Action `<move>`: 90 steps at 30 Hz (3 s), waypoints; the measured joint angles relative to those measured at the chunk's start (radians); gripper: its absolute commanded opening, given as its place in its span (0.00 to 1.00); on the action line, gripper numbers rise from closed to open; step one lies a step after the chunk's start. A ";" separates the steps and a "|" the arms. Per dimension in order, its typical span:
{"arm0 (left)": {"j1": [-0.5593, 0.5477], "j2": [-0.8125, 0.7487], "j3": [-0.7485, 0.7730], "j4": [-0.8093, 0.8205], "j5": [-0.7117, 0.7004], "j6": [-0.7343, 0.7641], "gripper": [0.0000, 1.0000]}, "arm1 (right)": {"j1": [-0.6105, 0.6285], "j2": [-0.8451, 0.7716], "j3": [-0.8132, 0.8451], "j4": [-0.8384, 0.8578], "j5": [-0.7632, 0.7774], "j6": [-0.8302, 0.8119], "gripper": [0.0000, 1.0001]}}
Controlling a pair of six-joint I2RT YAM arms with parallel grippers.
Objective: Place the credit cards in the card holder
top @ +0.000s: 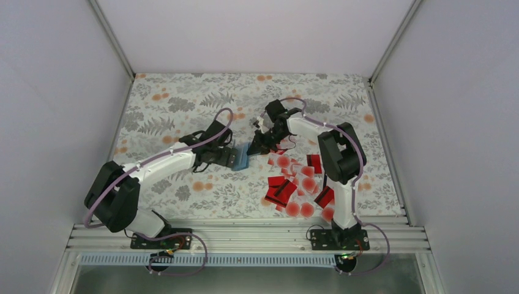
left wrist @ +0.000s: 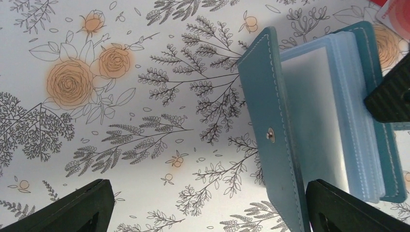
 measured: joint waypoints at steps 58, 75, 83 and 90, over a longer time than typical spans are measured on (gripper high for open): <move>0.137 0.107 -0.039 0.042 0.236 0.016 0.38 | -0.016 -0.049 -0.116 0.086 -0.164 0.001 0.49; 0.137 0.107 -0.080 0.084 0.363 -0.004 0.19 | -0.002 0.039 -0.150 0.198 -0.183 0.083 0.49; 0.137 0.107 -0.080 0.100 0.387 -0.008 0.18 | 0.005 0.053 -0.150 0.210 -0.188 0.093 0.48; 0.137 0.107 -0.080 0.105 0.391 -0.011 0.18 | 0.009 0.064 -0.143 0.207 -0.203 0.091 0.47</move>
